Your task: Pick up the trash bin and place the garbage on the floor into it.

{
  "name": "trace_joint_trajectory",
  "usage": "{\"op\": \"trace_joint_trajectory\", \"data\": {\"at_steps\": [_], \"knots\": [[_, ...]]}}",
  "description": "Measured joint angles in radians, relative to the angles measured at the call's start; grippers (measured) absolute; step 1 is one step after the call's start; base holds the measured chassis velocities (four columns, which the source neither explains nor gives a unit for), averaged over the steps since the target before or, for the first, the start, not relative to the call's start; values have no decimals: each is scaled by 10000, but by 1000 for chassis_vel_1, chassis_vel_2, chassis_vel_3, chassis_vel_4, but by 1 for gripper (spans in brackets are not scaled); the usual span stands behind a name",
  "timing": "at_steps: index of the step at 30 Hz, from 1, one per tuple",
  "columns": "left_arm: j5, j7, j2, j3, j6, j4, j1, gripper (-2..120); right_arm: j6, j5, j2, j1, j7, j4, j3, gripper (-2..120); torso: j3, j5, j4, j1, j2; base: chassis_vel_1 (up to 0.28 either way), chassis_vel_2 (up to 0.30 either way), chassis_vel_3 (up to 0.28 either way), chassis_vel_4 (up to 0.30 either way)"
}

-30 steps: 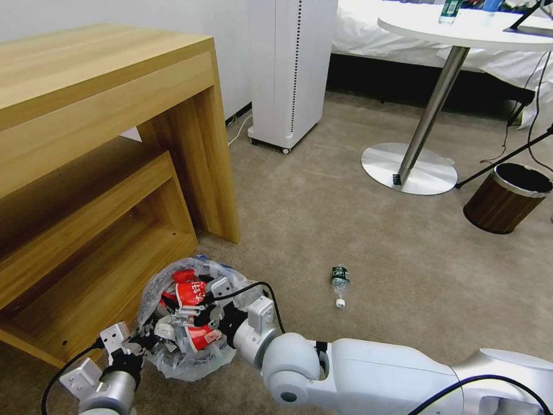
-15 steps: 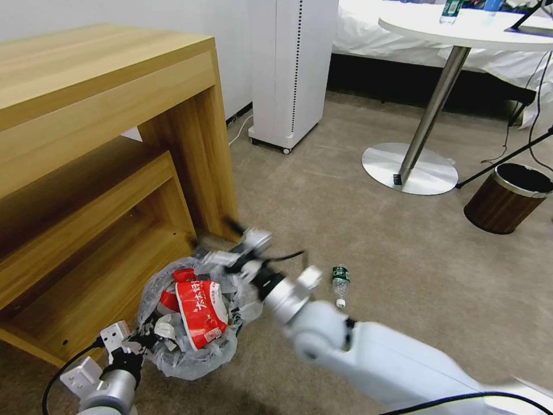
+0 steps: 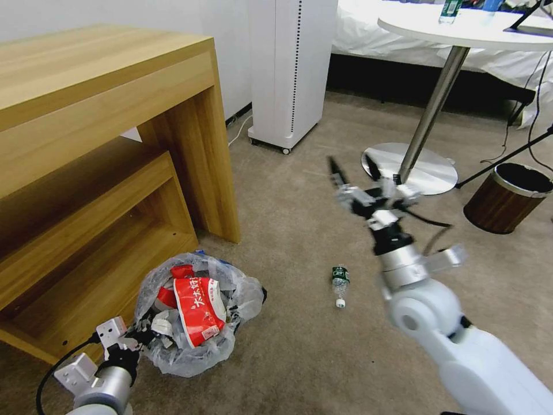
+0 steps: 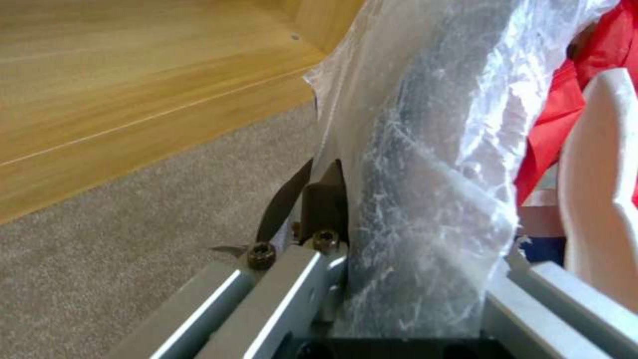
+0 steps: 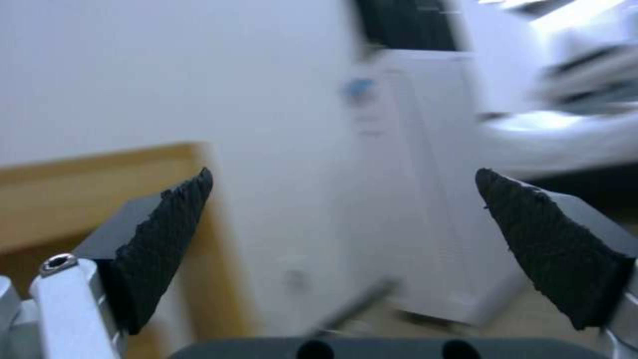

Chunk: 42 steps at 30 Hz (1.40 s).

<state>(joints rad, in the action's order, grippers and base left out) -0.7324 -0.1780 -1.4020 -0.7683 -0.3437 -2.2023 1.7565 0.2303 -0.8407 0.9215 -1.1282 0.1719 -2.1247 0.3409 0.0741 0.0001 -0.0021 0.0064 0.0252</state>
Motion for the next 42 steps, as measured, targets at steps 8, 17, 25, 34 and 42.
{"op": "trace_joint_trajectory", "data": {"at_steps": [8,17,25,34,42], "knots": [[62,172,172,82,86,-57,84,0,-1020,13,-14,-1184,883,918,2003,100,0,2,-1,0,0,0,0,0,0],[361,349,223,285,166,-76,40,0,-721,1746,266,-2258,1376,1201,2255,100,0,0,0,-1,0,0,0,0,0],[512,455,239,533,209,-23,-53,0,-382,2651,681,-3161,1776,1172,2530,100,0,-1,-1,-1,0,0,0,0,0],[638,434,287,755,153,127,-158,0,90,3189,1105,-3310,1747,1562,2474,100,0,0,-1,0,1,0,0,0,0],[642,327,291,697,151,176,-131,0,143,3319,1142,-3180,1692,1781,2373,100,1,-1,0,0,0,0,0,0,0]]}}
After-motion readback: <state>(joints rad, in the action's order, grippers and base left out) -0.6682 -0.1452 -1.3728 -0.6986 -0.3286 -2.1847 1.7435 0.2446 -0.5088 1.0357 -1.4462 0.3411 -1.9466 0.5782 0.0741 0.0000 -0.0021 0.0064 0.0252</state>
